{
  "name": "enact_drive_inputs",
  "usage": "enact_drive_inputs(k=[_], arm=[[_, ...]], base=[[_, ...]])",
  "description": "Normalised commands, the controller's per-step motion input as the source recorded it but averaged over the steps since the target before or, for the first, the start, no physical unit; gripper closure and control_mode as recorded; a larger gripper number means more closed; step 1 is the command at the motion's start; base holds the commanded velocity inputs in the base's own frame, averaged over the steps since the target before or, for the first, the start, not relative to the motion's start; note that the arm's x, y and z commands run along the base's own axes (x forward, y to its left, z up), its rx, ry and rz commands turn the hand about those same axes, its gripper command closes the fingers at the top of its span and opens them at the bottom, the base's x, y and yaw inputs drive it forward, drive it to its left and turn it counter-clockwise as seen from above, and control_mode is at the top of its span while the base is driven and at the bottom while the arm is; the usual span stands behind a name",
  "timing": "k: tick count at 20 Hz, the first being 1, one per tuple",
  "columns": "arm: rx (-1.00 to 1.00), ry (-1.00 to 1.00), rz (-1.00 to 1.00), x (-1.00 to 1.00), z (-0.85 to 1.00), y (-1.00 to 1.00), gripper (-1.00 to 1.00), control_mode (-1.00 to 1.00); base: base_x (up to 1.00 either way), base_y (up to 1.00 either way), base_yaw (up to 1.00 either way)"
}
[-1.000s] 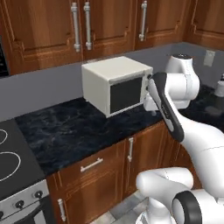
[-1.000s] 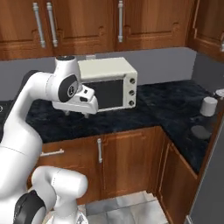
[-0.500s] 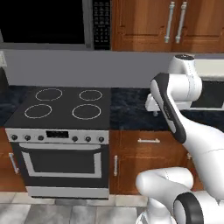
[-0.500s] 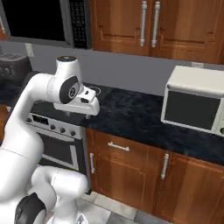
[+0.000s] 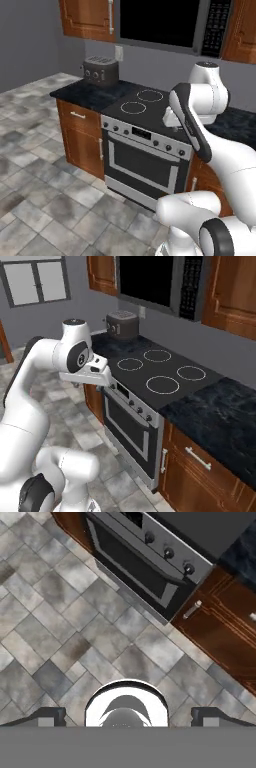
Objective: Navigate to the dishwasher.
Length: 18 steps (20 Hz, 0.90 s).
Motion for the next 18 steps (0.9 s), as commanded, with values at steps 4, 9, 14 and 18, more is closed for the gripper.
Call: enact_drive_inputs(k=[4, 9, 14, 18], arm=[[0.00, 0.00, 0.00, 0.00, 0.00, 0.00, -1.00, 1.00], [0.00, 0.00, 0.00, 0.00, 0.00, 0.00, -1.00, 1.00], [0.00, 0.00, 0.00, 0.00, 0.00, 0.00, -1.00, 1.00], [0.00, 0.00, 0.00, 0.00, 0.00, 0.00, -1.00, 1.00]], base=[[0.19, 0.23, 0.54], [0.51, 0.65, 0.01], [0.42, 0.69, -0.17], [0.39, 0.64, -0.38]])
